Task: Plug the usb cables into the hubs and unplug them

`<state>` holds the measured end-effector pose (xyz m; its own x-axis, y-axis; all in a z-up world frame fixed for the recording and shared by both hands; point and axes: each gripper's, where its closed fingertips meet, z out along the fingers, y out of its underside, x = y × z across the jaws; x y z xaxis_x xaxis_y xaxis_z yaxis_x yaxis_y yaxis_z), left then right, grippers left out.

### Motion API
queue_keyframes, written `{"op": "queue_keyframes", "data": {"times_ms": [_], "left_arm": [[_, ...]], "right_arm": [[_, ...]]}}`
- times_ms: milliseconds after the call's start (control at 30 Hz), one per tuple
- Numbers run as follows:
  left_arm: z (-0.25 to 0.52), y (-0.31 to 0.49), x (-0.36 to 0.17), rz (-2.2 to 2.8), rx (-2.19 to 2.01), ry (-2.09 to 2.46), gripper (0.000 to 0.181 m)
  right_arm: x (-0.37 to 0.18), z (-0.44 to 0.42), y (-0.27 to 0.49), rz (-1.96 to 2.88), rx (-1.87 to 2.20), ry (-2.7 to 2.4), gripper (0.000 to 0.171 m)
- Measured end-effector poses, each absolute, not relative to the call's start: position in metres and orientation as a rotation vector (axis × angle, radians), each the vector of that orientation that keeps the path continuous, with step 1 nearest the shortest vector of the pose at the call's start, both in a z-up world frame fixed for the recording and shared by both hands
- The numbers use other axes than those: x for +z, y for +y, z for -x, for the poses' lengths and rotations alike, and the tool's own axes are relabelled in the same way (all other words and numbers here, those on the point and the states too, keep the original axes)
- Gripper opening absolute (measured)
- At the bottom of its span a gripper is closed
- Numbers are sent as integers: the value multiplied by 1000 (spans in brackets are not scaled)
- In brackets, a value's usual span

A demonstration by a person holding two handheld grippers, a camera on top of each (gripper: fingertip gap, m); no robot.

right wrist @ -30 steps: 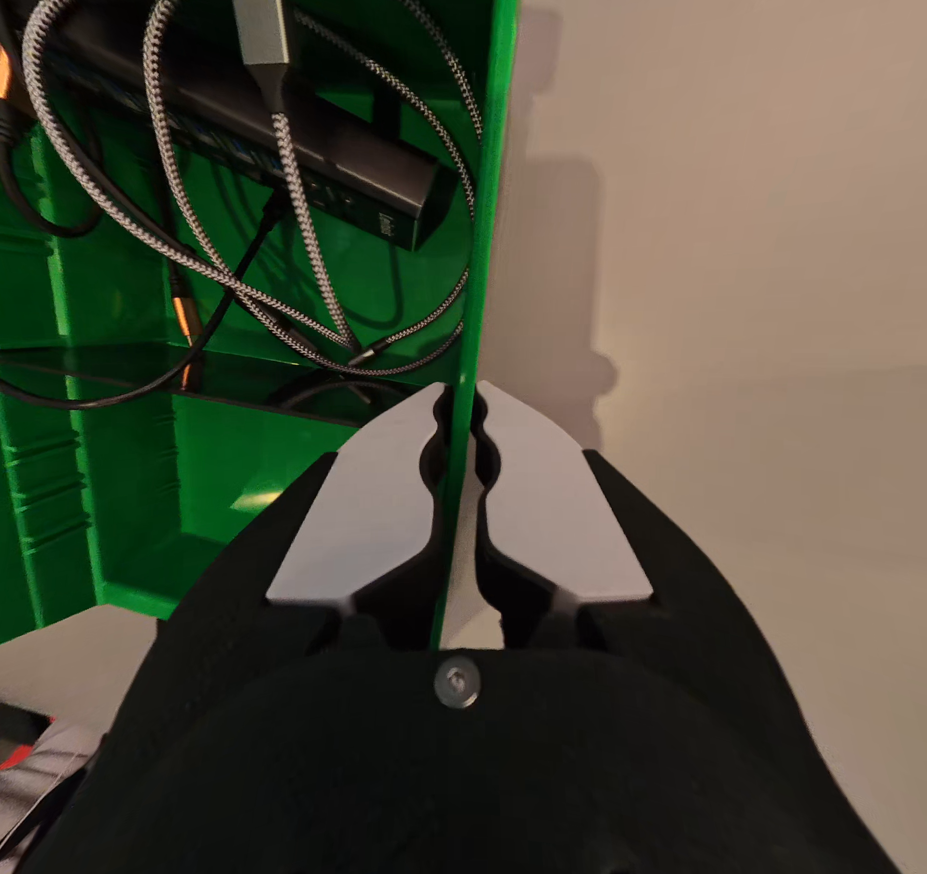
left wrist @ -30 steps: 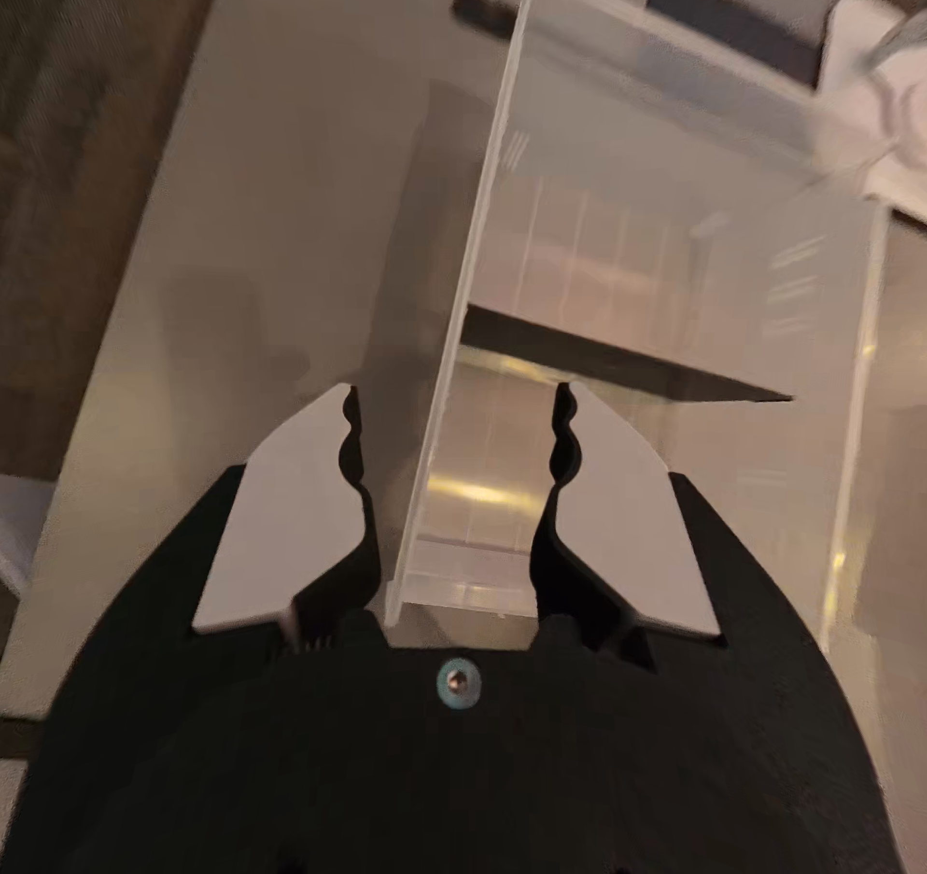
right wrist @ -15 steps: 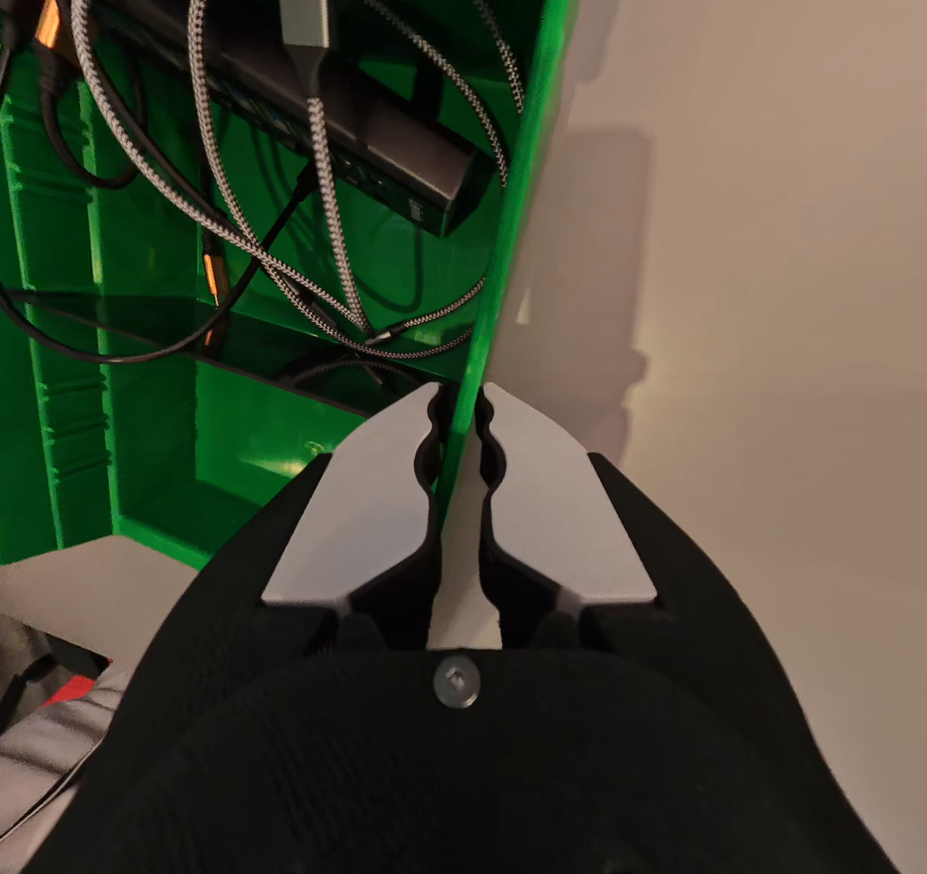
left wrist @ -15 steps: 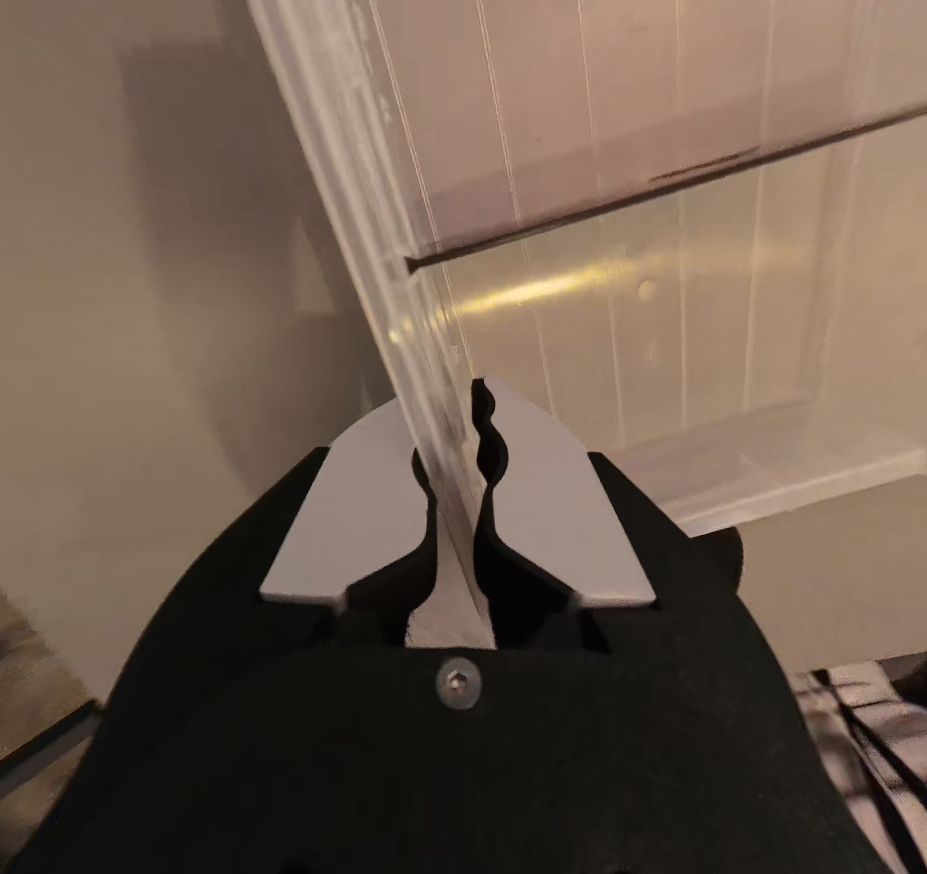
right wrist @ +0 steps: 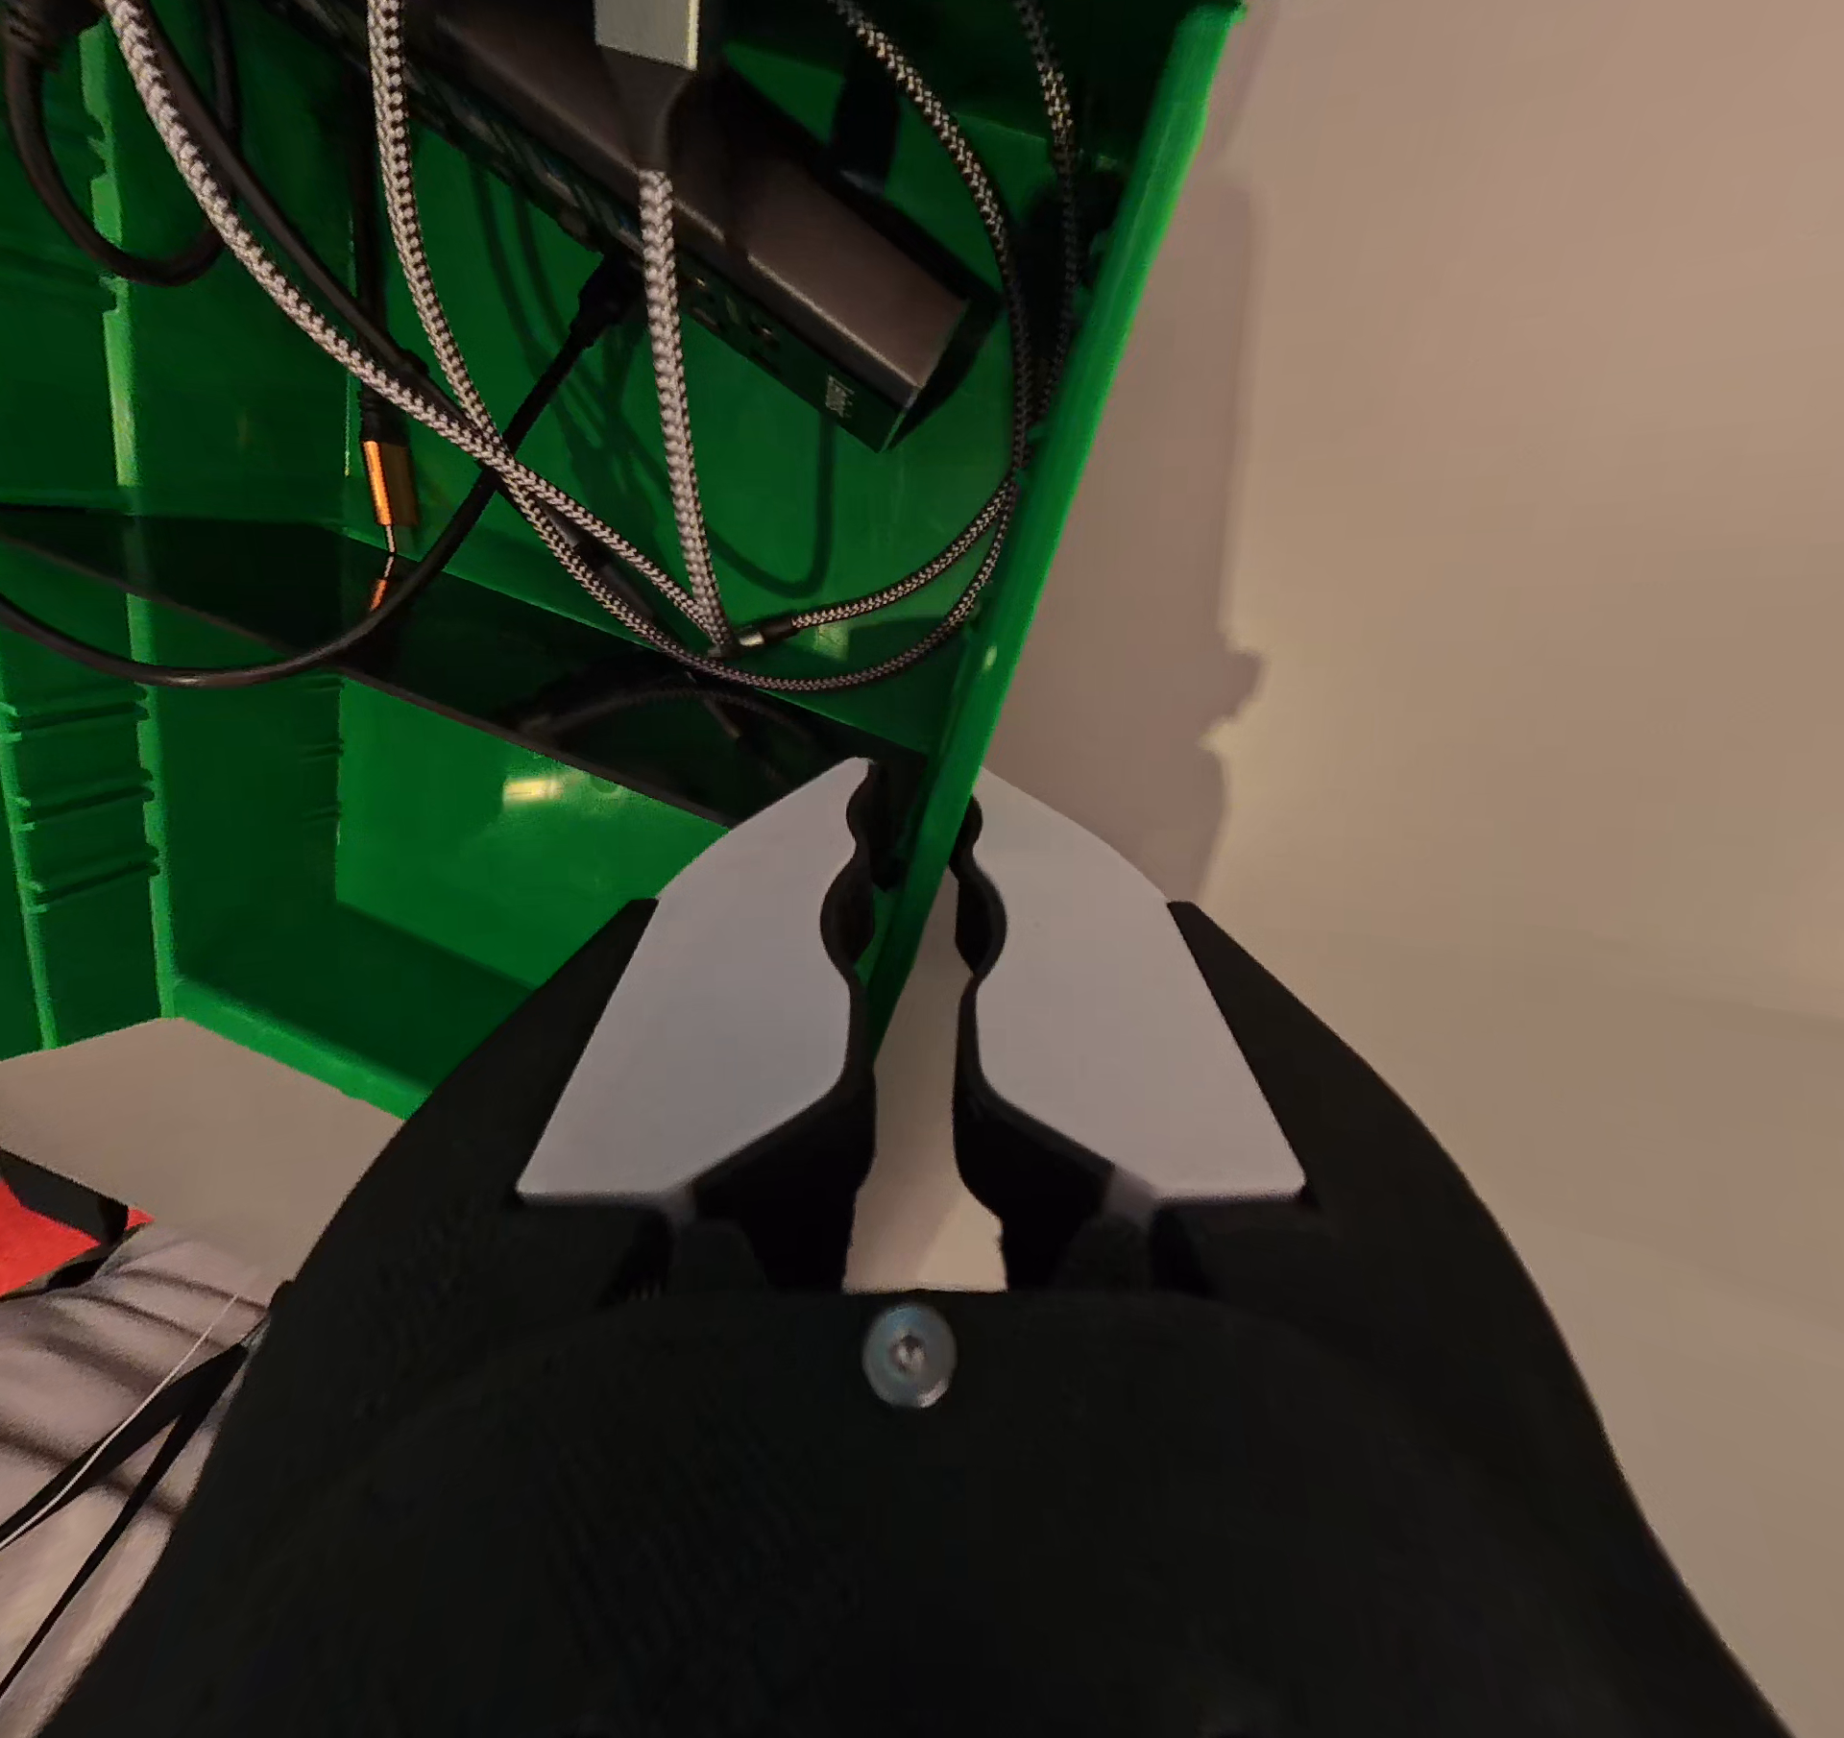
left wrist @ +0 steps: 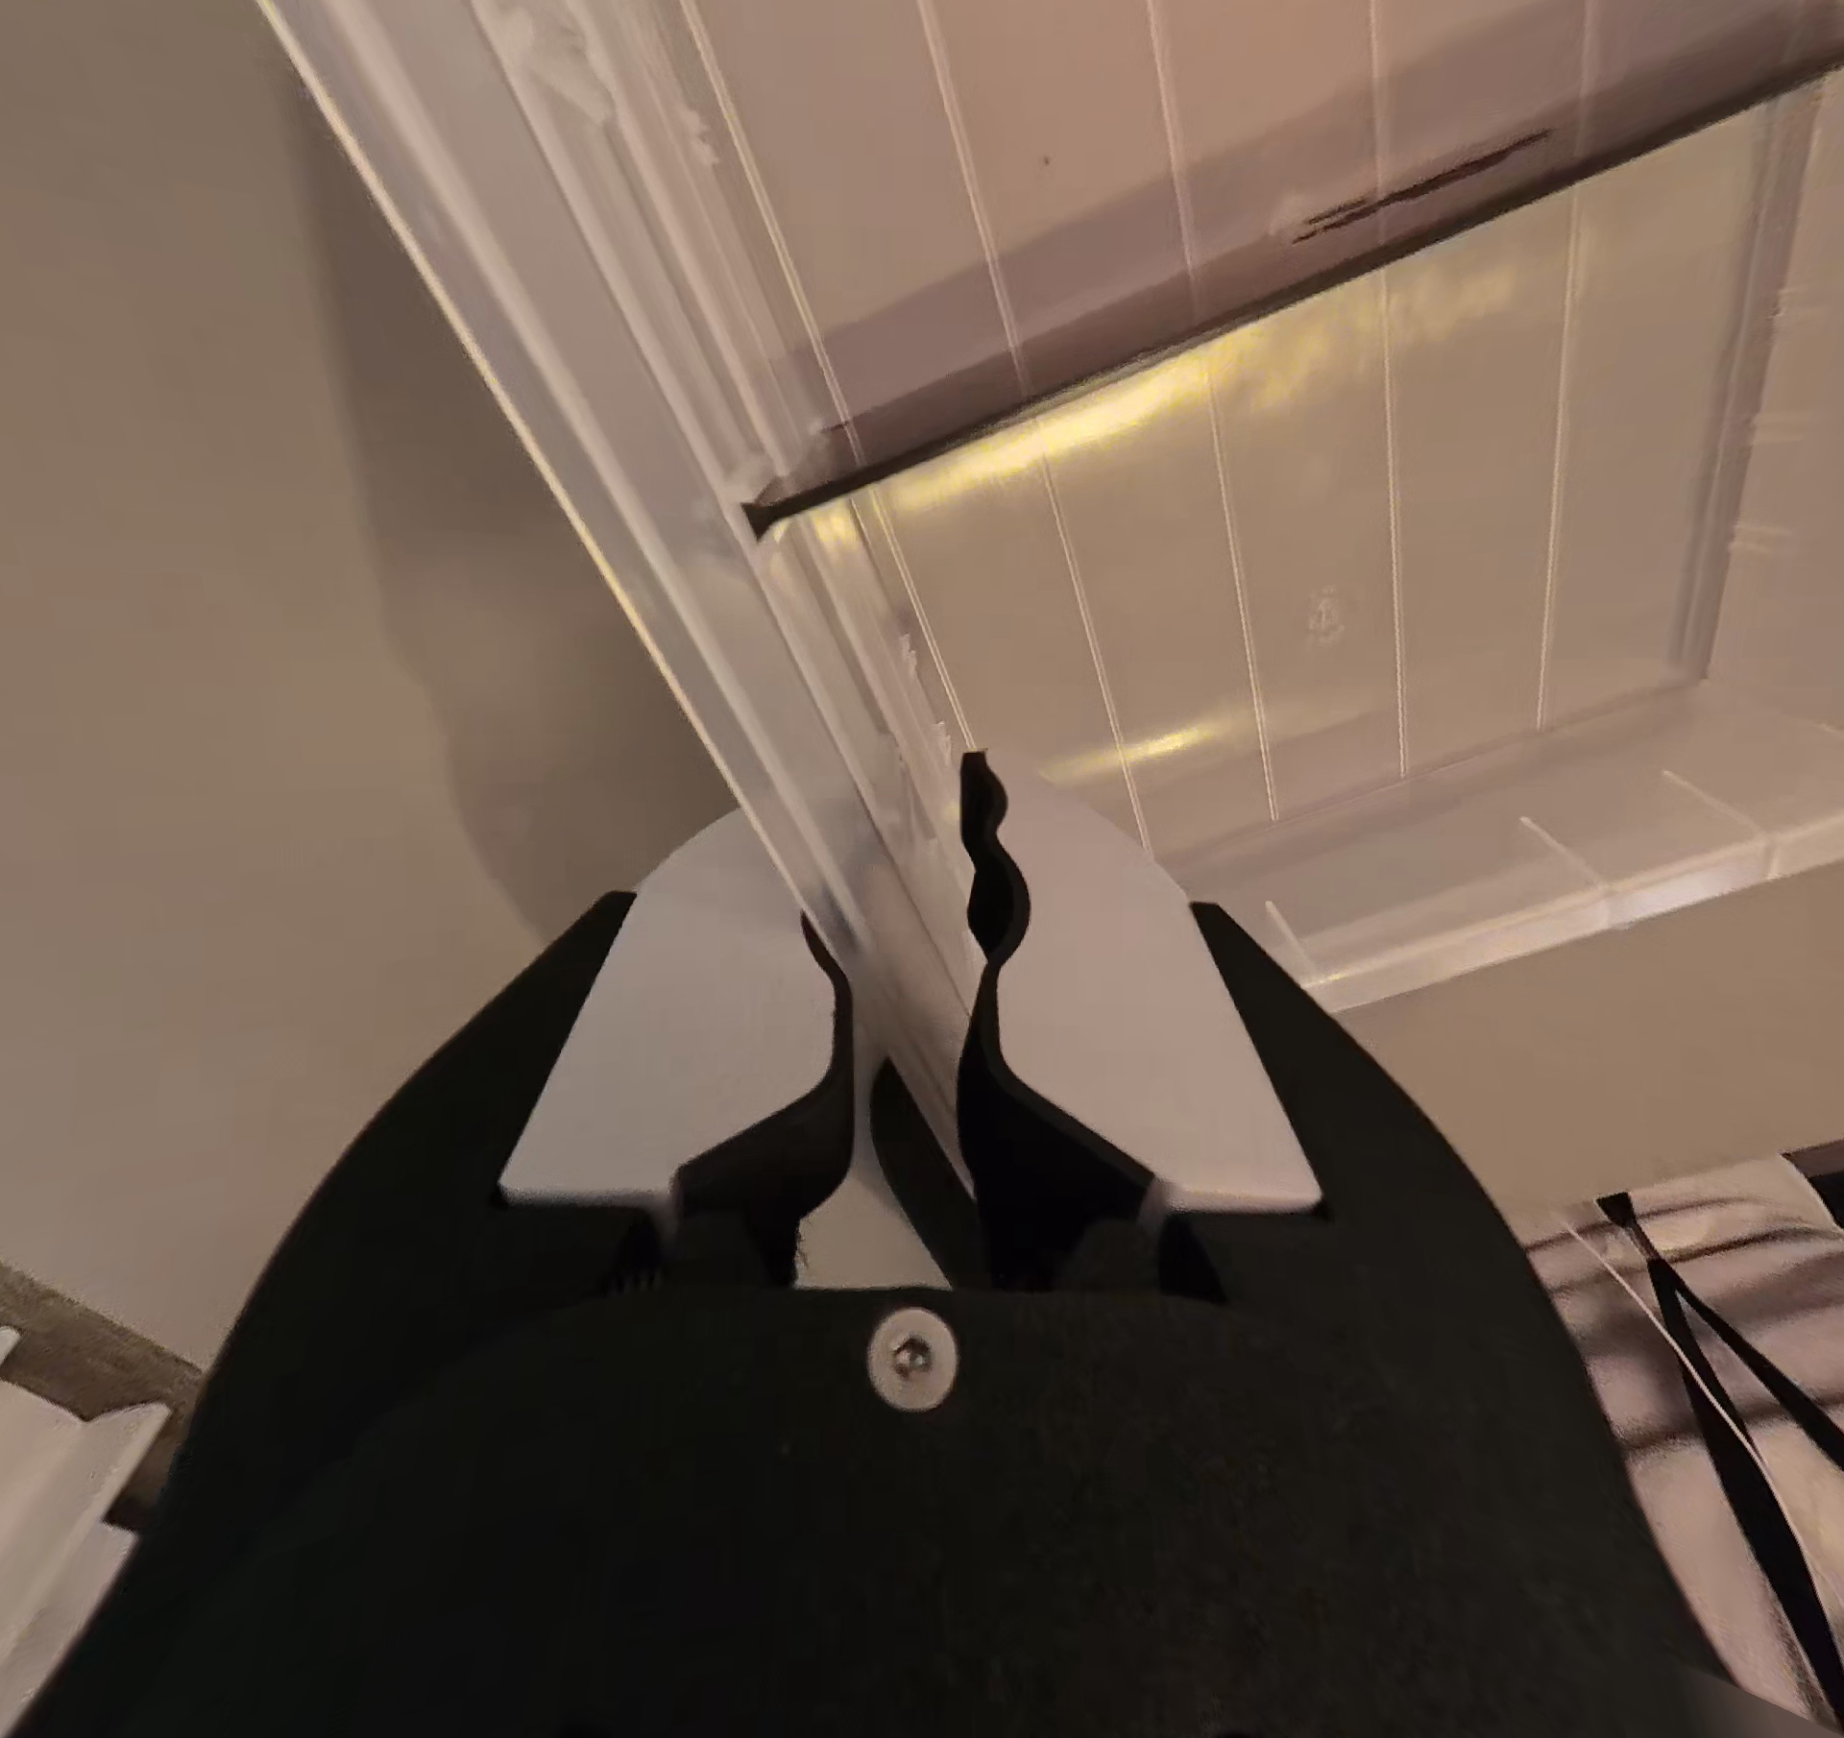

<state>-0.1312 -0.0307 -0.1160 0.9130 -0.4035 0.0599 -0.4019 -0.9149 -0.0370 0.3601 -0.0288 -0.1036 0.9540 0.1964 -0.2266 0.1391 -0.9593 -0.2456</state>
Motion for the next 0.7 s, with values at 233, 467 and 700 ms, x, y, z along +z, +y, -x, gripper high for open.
{"op": "queue_keyframes", "data": {"times_ms": [233,467,700], "left_arm": [[120,10,-30,2588,119,562,30],[68,31,103,1776,205,466,48],[33,5,143,1455,161,441,52]], "right_arm": [[-56,-365,-14,2735,78,-186,23],[91,-190,-2,1745,488,-611,56],[-12,-70,-34,2141,703,-872,66]]}}
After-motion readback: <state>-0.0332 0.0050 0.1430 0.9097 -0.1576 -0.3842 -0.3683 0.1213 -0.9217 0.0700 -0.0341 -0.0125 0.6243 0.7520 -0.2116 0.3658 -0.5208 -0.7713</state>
